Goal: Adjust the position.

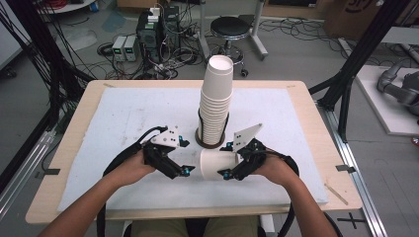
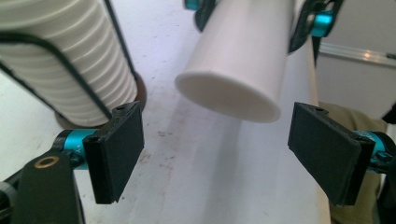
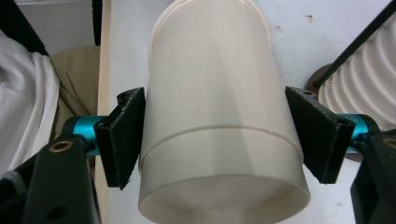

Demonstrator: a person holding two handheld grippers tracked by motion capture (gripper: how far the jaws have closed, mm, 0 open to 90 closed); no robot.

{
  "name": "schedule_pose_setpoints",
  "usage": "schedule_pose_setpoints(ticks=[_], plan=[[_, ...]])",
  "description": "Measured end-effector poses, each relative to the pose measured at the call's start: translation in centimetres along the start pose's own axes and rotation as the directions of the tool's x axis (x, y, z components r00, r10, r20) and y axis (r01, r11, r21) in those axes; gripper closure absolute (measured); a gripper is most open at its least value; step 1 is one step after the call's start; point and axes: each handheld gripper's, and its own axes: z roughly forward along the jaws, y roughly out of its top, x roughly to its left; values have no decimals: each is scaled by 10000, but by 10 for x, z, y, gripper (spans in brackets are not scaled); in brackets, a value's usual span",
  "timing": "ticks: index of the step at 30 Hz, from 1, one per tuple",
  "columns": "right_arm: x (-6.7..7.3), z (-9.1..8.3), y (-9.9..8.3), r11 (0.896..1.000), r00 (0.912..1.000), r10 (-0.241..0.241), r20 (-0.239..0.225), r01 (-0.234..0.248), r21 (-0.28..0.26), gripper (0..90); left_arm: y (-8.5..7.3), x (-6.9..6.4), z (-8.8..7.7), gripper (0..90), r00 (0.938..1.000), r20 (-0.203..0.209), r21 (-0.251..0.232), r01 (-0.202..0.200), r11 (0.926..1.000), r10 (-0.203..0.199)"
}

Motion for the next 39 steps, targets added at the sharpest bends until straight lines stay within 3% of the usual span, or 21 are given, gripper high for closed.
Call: schedule_pose_setpoints(ticks=[2,8,10,13,20,22,24,29,34,39], plan=[[0,-2,-2,9998,10000,54,4,-54,-215,249,-5,2,0,184,9995,-139,-43,289,9996,-289],[1,-4,-5,9973,9998,187,14,-185,-716,247,-15,2,2,180,9987,277,-424,443,9981,-432],[1,-5,-6,9962,9998,211,14,-210,-851,246,-16,1,4,138,9981,224,-517,584,9970,-573],[2,-4,-8,9945,9996,294,-6,-293,-1010,245,-17,1,6,58,9979,233,-650,611,9960,-597],[3,-4,-11,9871,9991,416,-98,-427,-1545,244,-17,-3,10,17,9958,757,-1094,595,9922,-514],[3,-4,-12,9840,9989,444,-163,-465,-1720,244,-17,-4,12,17,9939,682,-1259,949,9875,-869],[3,-5,-12,9809,9989,438,-188,-466,-1891,244,-18,-4,14,18,9904,856,-1372,1197,9833,-1086],[3,-6,-15,9732,9986,453,-268,-502,-2245,243,-17,-8,17,18,9934,792,-1629,944,9821,-824],[3,-7,-16,9681,9991,299,-296,-363,-2478,243,-17,-8,20,18,9865,1341,-1582,1148,9807,-938],[4,-7,-16,9629,9989,228,-402,-328,-2678,244,-16,-8,22,18,9848,1557,-1785,1047,9783,-770]])
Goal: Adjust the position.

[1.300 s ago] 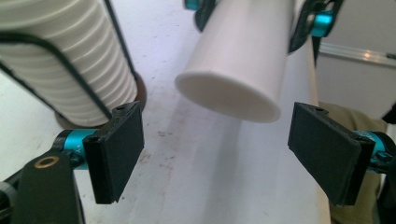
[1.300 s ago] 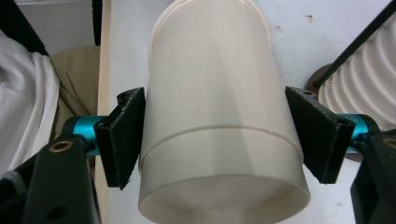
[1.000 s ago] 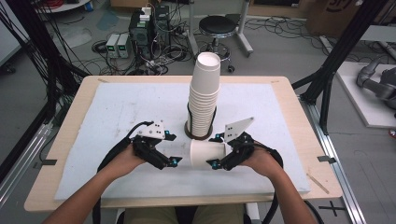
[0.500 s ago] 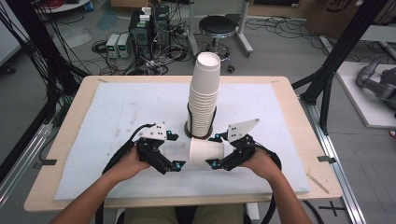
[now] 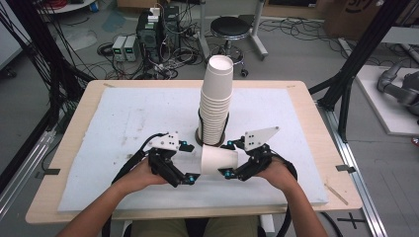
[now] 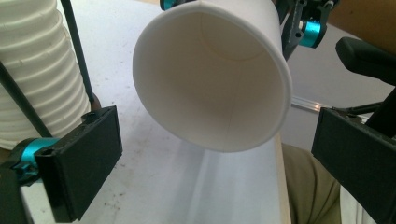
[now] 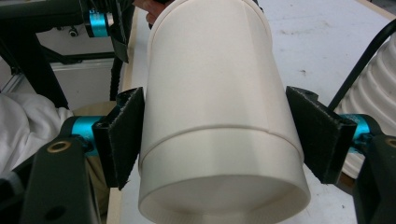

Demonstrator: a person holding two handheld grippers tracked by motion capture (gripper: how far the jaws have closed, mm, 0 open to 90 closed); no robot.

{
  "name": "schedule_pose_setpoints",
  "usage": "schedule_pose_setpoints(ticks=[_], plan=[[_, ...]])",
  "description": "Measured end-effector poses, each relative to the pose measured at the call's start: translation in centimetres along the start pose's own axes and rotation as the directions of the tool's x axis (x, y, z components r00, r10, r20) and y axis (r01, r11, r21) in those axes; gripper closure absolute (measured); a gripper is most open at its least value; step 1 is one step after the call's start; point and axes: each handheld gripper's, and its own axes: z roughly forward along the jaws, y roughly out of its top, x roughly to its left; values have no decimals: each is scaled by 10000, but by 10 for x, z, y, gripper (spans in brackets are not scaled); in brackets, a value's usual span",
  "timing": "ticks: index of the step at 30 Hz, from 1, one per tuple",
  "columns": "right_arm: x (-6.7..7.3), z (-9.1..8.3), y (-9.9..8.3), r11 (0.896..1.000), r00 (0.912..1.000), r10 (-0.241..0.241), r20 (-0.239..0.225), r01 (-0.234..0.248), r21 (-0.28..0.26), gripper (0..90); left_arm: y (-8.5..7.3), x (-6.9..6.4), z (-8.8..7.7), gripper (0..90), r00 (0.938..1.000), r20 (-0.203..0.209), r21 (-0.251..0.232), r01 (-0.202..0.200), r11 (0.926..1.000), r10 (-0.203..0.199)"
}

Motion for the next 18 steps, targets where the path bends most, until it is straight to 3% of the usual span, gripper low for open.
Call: schedule_pose_setpoints(ticks=[8,18], plan=[[0,-1,0,9995,9998,-157,-89,155,-279,245,3,1,5,18,9997,228,-534,-57,9986,69],[-1,3,0,9985,9993,-164,-335,146,-522,245,5,3,15,18,9988,477,-786,-83,9969,120]])
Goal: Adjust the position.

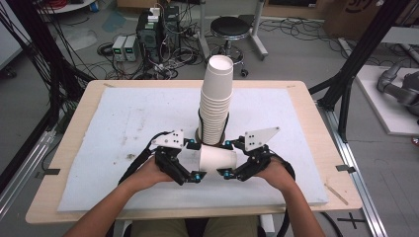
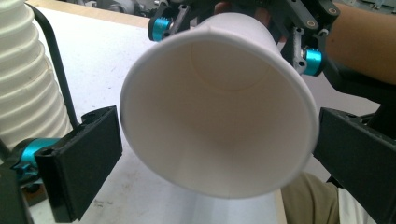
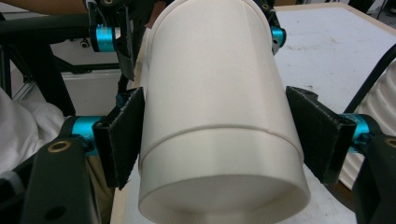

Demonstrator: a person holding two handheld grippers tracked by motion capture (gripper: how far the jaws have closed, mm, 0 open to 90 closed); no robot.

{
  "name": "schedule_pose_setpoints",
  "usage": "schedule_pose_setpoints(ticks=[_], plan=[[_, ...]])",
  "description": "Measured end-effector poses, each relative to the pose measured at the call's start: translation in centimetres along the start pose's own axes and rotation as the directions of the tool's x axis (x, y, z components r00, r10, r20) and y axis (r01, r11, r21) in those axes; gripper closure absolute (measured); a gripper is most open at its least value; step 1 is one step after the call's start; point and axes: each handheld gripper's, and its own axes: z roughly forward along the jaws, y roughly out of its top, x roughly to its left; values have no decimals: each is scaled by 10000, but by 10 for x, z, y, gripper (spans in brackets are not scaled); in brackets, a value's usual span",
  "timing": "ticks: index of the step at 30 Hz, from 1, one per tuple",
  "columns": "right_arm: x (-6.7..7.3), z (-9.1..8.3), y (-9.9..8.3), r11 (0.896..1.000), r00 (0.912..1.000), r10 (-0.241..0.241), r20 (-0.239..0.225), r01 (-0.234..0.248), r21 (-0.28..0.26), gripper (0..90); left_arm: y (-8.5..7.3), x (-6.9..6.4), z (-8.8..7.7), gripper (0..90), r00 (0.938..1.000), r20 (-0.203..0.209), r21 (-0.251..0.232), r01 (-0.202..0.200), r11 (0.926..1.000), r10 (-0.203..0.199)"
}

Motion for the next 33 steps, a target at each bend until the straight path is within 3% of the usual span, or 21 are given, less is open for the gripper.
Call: schedule_pose_setpoints(ticks=[15,18,33], plan=[[0,2,1,9993,9997,-67,-232,58,-363,246,0,3,6,18,9996,174,27,203,9998,-203],[0,2,1,9992,9997,-46,-245,36,-410,247,0,3,7,106,9993,352,20,111,9999,-112],[1,3,-1,9996,9997,145,-208,-150,-230,257,2,3,4,168,9994,332,410,-122,9991,108]])
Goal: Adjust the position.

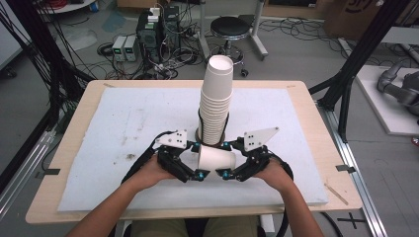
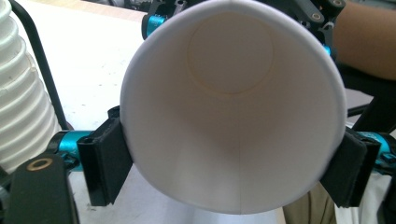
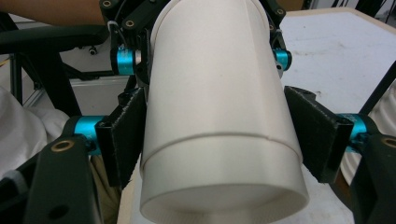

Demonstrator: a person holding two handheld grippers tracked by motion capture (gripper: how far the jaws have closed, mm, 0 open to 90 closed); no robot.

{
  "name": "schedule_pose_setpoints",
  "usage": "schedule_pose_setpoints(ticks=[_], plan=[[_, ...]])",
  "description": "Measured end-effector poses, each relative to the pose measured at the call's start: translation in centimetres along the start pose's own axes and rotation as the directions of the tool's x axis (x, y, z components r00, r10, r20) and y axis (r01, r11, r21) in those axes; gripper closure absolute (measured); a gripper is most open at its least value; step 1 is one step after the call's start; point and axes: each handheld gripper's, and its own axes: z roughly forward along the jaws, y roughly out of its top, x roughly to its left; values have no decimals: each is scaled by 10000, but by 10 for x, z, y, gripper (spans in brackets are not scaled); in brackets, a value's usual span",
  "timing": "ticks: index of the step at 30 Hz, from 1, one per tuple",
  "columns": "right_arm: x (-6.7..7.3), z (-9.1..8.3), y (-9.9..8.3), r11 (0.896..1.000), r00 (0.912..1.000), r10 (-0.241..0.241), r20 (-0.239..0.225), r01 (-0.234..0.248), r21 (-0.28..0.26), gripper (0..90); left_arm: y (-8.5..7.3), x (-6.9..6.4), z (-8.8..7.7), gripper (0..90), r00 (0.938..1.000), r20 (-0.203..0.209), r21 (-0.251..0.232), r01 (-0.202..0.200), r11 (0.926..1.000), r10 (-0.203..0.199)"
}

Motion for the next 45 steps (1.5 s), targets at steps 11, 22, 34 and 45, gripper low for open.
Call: schedule_pose_setpoints(ticks=[11,22,34,45], plan=[[3,-4,7,9989,9984,311,462,-294,-367,191,16,1,-18,184,9985,-539,1226,-8,9925,75],[5,-10,15,9998,9898,162,1414,-181,120,191,40,1,-32,182,9876,-1504,3542,110,9351,453],[3,14,34,9803,9868,-799,1409,521,1905,191,66,-3,-23,181,9795,-1466,5221,-421,8519,1383],[-1,30,47,9455,9862,-1245,1094,845,3146,191,69,-3,-15,181,9762,-1461,5894,-443,8067,1604]])
